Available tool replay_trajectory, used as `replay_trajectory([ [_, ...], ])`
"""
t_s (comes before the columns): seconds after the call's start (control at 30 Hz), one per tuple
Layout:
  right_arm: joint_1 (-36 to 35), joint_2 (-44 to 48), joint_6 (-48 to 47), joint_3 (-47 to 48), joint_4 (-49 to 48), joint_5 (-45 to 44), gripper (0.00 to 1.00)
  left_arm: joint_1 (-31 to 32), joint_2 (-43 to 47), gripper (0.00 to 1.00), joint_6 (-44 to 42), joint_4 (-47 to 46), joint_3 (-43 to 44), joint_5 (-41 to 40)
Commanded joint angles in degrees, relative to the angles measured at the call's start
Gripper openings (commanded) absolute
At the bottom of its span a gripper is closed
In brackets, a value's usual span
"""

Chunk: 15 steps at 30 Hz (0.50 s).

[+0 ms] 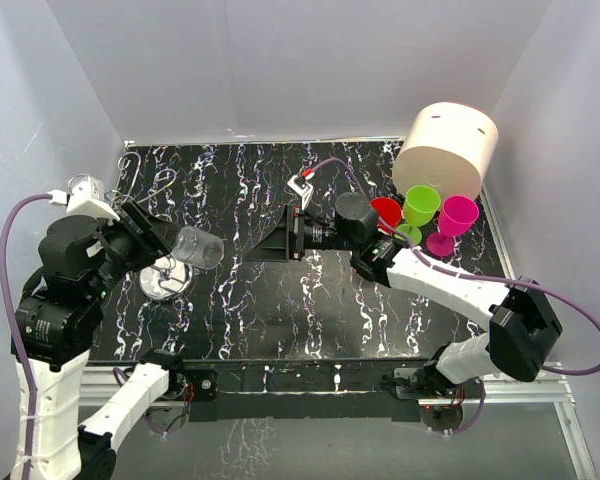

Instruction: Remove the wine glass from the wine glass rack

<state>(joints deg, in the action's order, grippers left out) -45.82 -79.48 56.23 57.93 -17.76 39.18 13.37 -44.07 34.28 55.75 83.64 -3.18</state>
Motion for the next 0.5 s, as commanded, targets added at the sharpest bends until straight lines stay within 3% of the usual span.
replay_trajectory([
  [0.0, -1.05, -0.17, 7.76, -1.49, -16.39, -5.08, 0.93, 0.22, 2.28, 0.37, 5.45, -10.47, -1.46, 2.79],
  [0.47, -4.73, -6.02, 19.31, -1.90, -32.53, -13.18, 0.82, 0.20, 6.90, 0.37, 12.86, -20.32, -9.25, 4.34],
])
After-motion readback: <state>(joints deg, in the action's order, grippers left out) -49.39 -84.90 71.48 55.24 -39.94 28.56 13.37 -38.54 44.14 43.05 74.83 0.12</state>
